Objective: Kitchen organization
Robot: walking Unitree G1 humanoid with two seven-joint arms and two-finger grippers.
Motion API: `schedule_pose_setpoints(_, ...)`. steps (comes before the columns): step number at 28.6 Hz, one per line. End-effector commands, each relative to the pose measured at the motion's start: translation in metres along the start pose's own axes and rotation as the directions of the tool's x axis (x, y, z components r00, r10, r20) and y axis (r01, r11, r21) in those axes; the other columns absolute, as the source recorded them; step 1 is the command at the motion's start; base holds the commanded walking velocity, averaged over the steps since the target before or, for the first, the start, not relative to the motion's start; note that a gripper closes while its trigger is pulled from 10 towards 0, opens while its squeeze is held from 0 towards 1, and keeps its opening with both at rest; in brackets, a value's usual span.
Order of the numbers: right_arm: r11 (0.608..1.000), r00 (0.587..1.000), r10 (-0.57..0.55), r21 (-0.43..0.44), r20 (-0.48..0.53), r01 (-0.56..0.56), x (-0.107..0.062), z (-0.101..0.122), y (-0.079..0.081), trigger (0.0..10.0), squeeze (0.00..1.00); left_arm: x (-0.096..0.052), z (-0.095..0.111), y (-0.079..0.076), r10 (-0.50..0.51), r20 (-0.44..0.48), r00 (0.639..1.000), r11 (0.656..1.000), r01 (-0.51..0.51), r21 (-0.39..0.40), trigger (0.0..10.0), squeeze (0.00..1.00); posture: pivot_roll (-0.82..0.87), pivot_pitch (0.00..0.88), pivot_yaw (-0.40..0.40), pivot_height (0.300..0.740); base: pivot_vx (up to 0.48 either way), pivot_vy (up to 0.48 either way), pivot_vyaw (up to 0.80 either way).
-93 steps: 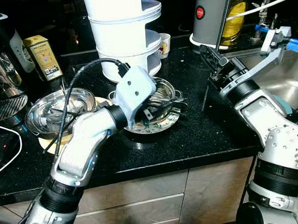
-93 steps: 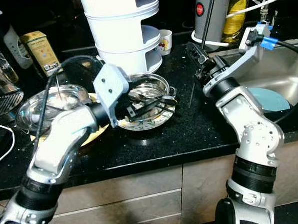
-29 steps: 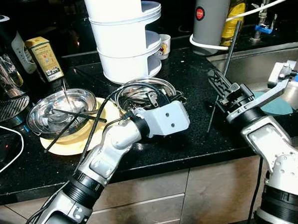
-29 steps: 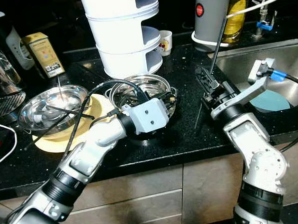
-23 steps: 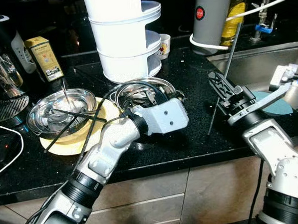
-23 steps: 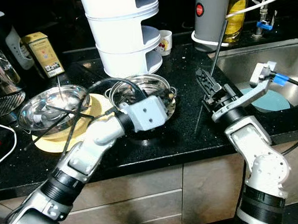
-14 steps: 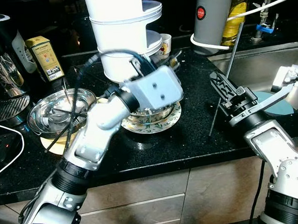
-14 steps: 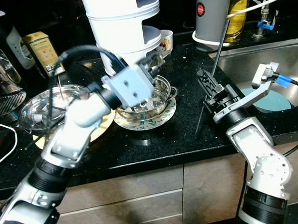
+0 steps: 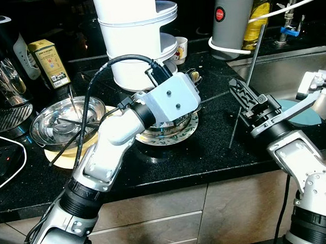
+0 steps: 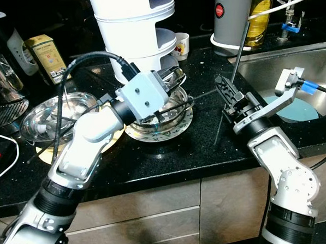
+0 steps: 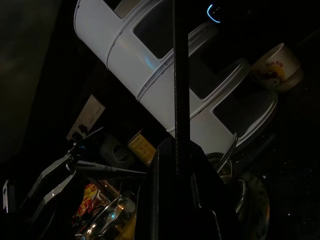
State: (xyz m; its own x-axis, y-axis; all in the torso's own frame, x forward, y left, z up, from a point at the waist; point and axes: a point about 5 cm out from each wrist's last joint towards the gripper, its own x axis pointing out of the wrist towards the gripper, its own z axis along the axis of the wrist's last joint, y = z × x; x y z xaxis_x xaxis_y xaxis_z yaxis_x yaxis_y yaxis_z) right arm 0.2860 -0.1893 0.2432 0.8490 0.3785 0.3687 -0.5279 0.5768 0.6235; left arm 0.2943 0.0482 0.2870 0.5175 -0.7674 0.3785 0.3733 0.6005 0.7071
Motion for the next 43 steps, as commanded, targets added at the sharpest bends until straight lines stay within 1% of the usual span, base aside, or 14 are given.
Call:
schedule_pose_setpoints(1,1.000,1.000,0.002,0.004,-0.018,-0.002,0.001,-0.004,0.000,10.0,0.00,-0.001,-0.001,0.004,0.018,-0.014,1.000,1.000,-0.018,0.005,1.7,0.00,-0.08,0.000,0.044,0.740,0.000,0.000,0.00)
schedule_pose_setpoints(6,1.000,1.000,0.002,0.004,-0.023,-0.002,0.002,-0.005,0.000,10.0,0.00,-0.002,0.002,0.021,0.156,-0.026,0.987,0.988,-0.156,0.020,1.3,0.00,-0.08,0.000,0.044,0.740,0.000,0.000,0.00)
schedule_pose_setpoints(7,1.000,1.000,0.001,0.003,-0.023,-0.001,0.002,-0.005,0.000,10.0,0.00,-0.001,0.007,0.026,0.193,-0.002,0.981,0.981,-0.193,0.001,0.0,0.00,-0.08,0.000,0.043,0.740,0.000,0.000,0.00)
schedule_pose_setpoints(8,1.000,1.000,0.000,0.003,-0.023,0.000,0.002,-0.005,0.000,10.0,0.00,-0.001,0.010,0.029,0.218,0.014,0.976,0.976,-0.218,-0.013,0.0,0.00,-0.08,0.000,0.043,0.740,0.000,0.000,0.00)
schedule_pose_setpoints(13,1.000,1.000,-0.002,-0.003,-0.021,0.002,0.003,-0.005,0.000,10.0,0.00,-0.004,0.030,0.052,0.383,0.120,0.916,0.905,-0.345,-0.250,0.0,0.00,-0.08,0.000,0.043,0.740,0.000,0.000,0.00)
schedule_pose_setpoints(17,1.000,1.000,-0.009,-0.008,-0.021,0.009,0.005,-0.005,-0.001,10.0,0.00,-0.005,0.028,0.054,0.410,0.117,0.904,0.867,-0.347,-0.357,0.0,0.00,-0.08,0.000,0.041,0.740,0.000,0.000,0.00)
schedule_pose_setpoints(20,1.000,1.000,-0.013,-0.013,-0.024,0.013,0.006,-0.006,-0.002,10.0,0.00,-0.006,0.026,0.051,0.413,0.103,0.905,0.853,-0.345,-0.390,0.0,0.00,-0.08,0.000,0.040,0.740,0.000,0.000,0.00)
schedule_pose_setpoints(21,1.000,1.000,-0.015,-0.014,-0.025,0.014,0.006,-0.006,-0.002,10.0,0.00,-0.007,0.025,0.050,0.414,0.093,0.905,0.853,-0.351,-0.385,1.3,0.00,-0.08,0.000,0.040,0.740,0.000,0.000,0.00)
schedule_pose_setpoints(22,1.000,1.000,-0.015,-0.014,-0.025,0.014,0.006,-0.006,-0.002,10.0,0.00,-0.007,0.025,0.050,0.414,0.093,0.905,0.853,-0.351,-0.385,1.3,0.00,-0.08,0.000,0.040,0.740,0.000,0.000,0.00)
schedule_pose_setpoints(23,1.000,1.000,-0.017,-0.018,-0.026,0.017,0.006,-0.006,-0.002,10.0,0.00,-0.008,0.023,0.050,0.418,0.077,0.905,0.854,-0.363,-0.373,10.0,0.00,-0.08,0.000,0.038,0.740,0.000,0.000,0.00)
schedule_pose_setpoints(27,0.999,0.999,-0.027,-0.033,-0.033,0.026,0.006,-0.007,-0.003,10.0,0.00,-0.016,0.010,0.053,0.471,-0.025,0.882,0.838,-0.456,-0.299,10.0,0.00,-0.08,0.000,0.037,0.740,0.000,0.000,0.00)
schedule_pose_setpoints(28,0.999,0.999,-0.027,-0.033,-0.033,0.026,0.006,-0.007,-0.003,10.0,0.00,-0.016,0.010,0.053,0.471,-0.025,0.882,0.838,-0.456,-0.299,10.0,0.00,-0.08,0.000,0.037,0.740,0.000,0.000,0.00)
schedule_pose_setpoints(35,0.997,0.998,-0.045,-0.070,-0.046,0.042,0.008,-0.009,-0.006,10.0,0.00,-0.028,0.001,0.060,0.498,-0.080,0.863,0.857,-0.504,-0.107,10.0,0.00,-0.08,0.000,0.036,0.740,0.000,0.000,0.00)
schedule_pose_setpoints(43,0.996,0.998,-0.046,-0.073,-0.050,0.043,0.010,-0.010,-0.006,10.0,0.00,-0.025,0.000,0.053,0.455,-0.087,0.886,0.880,-0.463,-0.107,10.0,0.00,-0.07,0.000,0.033,0.740,0.000,0.000,0.00)
